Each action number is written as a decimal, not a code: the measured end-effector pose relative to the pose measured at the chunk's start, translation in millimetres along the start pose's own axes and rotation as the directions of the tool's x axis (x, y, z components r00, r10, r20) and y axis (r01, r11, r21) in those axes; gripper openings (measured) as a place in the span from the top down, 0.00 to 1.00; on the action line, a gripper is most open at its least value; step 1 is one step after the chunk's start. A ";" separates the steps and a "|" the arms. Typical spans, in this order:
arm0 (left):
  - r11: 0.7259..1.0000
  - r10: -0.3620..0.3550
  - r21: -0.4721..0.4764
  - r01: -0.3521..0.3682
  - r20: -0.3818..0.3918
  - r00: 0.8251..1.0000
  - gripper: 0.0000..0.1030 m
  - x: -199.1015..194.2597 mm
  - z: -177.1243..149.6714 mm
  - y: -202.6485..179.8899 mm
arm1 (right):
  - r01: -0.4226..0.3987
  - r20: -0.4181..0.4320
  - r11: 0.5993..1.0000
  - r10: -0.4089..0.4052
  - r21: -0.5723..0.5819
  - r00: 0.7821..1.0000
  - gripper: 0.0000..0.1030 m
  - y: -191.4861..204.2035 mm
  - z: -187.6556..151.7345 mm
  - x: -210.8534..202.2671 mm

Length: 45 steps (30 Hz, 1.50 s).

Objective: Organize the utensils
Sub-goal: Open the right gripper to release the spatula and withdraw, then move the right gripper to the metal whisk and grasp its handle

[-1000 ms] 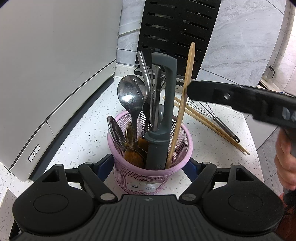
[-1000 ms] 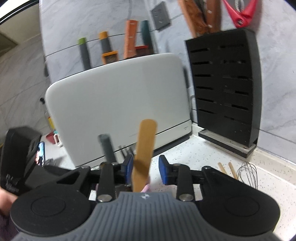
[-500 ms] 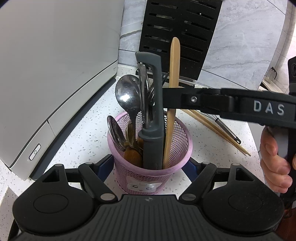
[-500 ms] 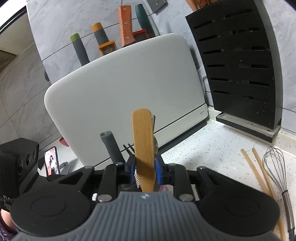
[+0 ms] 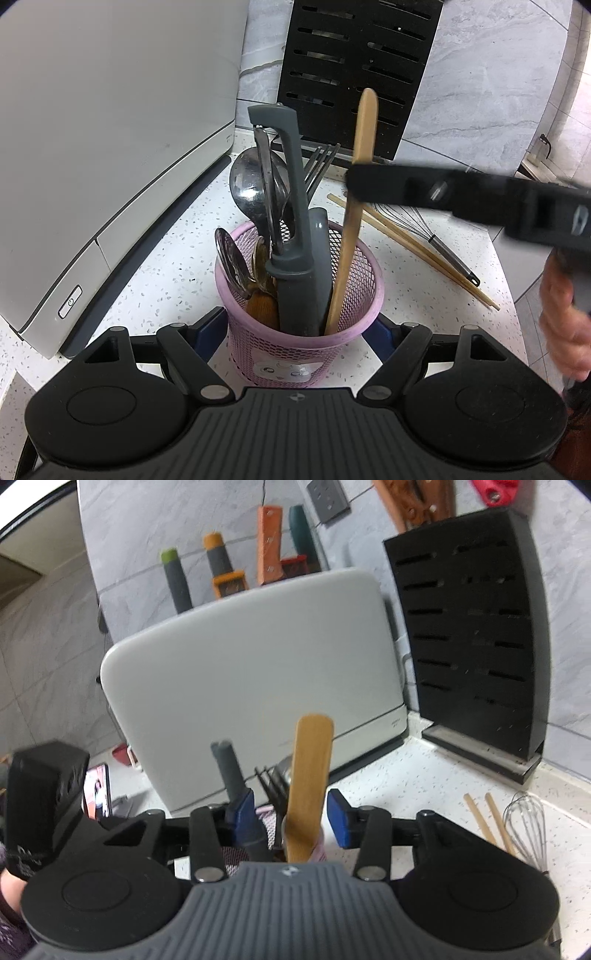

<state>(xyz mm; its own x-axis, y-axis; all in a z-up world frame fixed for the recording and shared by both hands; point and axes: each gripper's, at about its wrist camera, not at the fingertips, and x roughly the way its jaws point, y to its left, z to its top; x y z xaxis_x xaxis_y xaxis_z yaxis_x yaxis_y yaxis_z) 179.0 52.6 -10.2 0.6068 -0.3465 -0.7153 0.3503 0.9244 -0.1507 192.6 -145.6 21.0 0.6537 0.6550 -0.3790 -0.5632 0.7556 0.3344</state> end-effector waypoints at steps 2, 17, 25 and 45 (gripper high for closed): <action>1.000 0.002 0.001 -0.002 0.000 1.000 0.12 0.2 0.2 -0.3 | 0.010 0.031 1.000 -0.011 0.013 0.999 0.52 -4.2 3.6 -6.8; 1.000 -0.002 0.005 0.002 0.003 1.000 0.12 0.1 -0.4 0.1 | 0.312 -0.139 0.937 -0.291 0.159 0.946 0.50 -65.3 12.4 -7.2; 1.000 -0.016 0.011 0.016 -0.002 1.000 0.11 0.2 0.5 3.4 | 0.365 -0.268 0.930 -0.365 -0.052 0.891 0.50 -75.6 7.7 5.6; 0.999 -0.039 0.029 0.039 0.000 0.999 0.11 5.6 3.6 1.7 | 0.472 -0.372 0.880 -0.457 -0.055 0.808 0.45 -142.5 13.7 40.2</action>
<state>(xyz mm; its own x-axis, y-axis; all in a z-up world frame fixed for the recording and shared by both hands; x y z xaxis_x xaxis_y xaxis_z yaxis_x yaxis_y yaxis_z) 185.6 51.7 -12.0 0.5925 -0.3824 -0.7090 0.3946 0.9051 -0.1584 306.1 -227.0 -30.1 0.5975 0.1855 -0.7801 -0.2145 0.9744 0.0674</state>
